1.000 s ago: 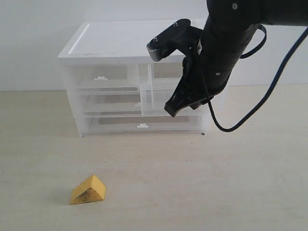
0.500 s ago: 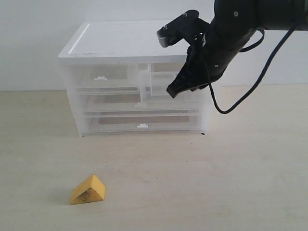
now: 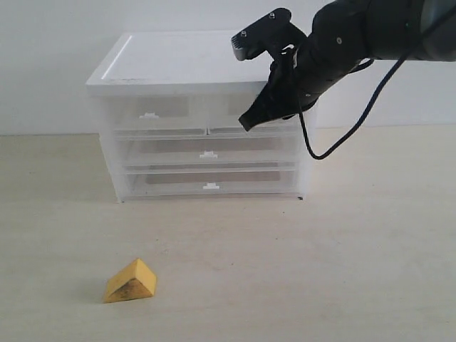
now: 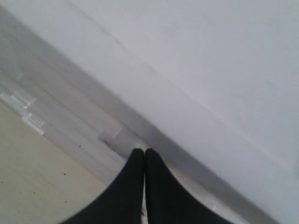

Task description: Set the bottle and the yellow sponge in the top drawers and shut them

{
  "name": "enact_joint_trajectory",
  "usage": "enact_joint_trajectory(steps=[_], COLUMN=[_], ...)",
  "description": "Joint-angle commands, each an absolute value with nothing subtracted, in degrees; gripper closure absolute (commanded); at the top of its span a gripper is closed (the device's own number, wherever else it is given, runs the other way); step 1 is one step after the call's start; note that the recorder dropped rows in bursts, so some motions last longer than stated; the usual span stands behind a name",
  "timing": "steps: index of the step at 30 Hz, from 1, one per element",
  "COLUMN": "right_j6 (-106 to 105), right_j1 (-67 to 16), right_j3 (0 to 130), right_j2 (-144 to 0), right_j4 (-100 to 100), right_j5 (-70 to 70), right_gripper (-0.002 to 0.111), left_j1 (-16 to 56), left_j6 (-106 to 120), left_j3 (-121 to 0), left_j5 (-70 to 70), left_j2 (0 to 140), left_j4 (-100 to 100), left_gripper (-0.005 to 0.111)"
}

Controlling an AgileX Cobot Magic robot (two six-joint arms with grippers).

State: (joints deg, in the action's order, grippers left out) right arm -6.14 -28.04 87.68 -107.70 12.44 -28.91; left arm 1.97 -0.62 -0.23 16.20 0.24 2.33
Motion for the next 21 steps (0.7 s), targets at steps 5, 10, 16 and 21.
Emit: enact_joint_trajectory(steps=[5,10,16,21], right_j6=[-14.6,-21.9,-14.3,-2.8], right_j1=[-30.6,-29.4,-20.5,-11.9], right_j3=[88.2,88.2,88.1,88.1], right_j2=[-103.1,-100.0,-98.6,-97.3], right_j4=[9.2,3.1,3.1,3.1], right_j5=[-50.4,-70.0,-70.0,-70.0], right_gripper=[0.108,0.108,0.108,0.108], left_j1=[1.7,1.7,1.7,1.7], left_j6=[-0.6,-0.6,-0.6,-0.6], left_j3=[0.0,0.0,0.0,0.0], left_j5=[15.9,15.9,15.9,15.9], left_j2=[0.0,0.0,0.0,0.0], left_j4=[1.8,1.8,1.8,1.8], left_gripper=[0.102,0.102,0.102,0.102])
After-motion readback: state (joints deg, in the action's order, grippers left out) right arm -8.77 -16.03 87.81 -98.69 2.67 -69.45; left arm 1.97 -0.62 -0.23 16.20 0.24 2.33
